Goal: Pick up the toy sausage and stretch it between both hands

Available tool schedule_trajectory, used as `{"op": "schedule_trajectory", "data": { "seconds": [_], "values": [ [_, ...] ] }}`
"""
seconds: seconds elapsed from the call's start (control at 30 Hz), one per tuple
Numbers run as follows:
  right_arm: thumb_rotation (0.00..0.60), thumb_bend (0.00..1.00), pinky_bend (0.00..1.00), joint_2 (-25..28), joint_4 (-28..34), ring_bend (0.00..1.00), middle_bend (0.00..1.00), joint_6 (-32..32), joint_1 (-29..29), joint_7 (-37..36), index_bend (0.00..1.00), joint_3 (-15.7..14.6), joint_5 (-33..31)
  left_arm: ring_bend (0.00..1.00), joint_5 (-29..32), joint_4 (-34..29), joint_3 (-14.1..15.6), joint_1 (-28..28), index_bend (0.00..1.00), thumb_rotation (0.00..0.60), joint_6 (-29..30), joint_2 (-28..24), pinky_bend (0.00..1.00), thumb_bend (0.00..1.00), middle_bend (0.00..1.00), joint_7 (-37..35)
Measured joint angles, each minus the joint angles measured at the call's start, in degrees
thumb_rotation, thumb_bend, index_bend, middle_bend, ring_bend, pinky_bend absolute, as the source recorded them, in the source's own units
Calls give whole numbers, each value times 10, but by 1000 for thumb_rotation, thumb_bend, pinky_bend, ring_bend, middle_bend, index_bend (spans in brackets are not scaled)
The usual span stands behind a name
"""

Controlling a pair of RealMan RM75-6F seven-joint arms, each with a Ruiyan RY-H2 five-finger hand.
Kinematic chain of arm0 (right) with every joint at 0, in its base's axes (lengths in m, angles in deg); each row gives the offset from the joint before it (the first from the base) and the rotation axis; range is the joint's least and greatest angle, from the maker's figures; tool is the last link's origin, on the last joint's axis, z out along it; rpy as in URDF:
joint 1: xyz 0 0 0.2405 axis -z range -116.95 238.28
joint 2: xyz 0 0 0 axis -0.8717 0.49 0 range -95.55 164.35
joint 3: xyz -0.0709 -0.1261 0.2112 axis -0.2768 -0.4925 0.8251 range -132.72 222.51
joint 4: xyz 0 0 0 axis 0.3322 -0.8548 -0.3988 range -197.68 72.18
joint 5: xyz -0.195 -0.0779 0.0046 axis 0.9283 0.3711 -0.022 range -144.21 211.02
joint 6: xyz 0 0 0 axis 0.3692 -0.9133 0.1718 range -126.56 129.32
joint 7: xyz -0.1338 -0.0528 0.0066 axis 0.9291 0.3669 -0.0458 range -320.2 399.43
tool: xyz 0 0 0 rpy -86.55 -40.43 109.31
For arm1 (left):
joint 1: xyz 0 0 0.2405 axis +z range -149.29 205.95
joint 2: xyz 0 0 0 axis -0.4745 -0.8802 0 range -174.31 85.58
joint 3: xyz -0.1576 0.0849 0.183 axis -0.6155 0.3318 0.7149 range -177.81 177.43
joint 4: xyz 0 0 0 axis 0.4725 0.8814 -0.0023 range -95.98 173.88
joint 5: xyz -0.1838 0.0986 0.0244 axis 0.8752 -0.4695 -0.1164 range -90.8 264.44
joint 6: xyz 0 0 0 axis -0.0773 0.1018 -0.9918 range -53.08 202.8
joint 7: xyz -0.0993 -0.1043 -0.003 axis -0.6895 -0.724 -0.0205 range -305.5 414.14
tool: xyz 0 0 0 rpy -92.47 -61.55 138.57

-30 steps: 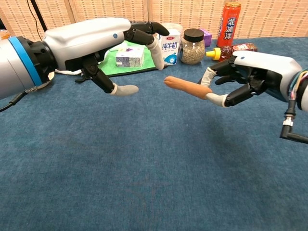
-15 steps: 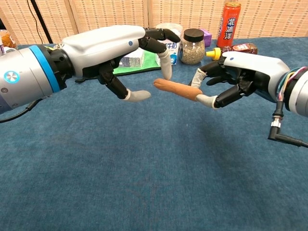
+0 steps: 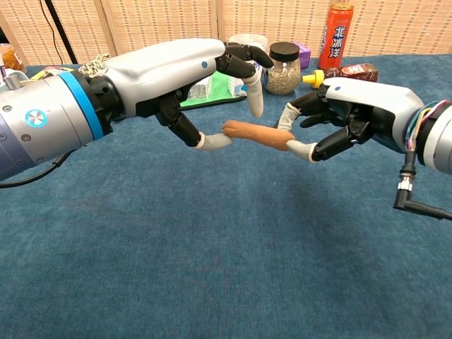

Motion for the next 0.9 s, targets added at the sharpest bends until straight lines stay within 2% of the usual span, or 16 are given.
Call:
{"op": "schedule_trajectory", "data": {
  "seconds": [0.57, 0.9],
  "values": [
    [600, 541, 88, 1, -1, 58, 281, 7, -5, -1, 714, 1, -17, 63, -5, 7, 9, -4, 442, 600, 9, 3, 20, 296, 121, -14],
    [600, 542, 88, 3, 7, 59, 227, 7, -11, 13, 711, 3, -34, 65, 1, 16, 7, -8, 453, 600, 11, 11, 20, 296, 125, -25]
  ]
}}
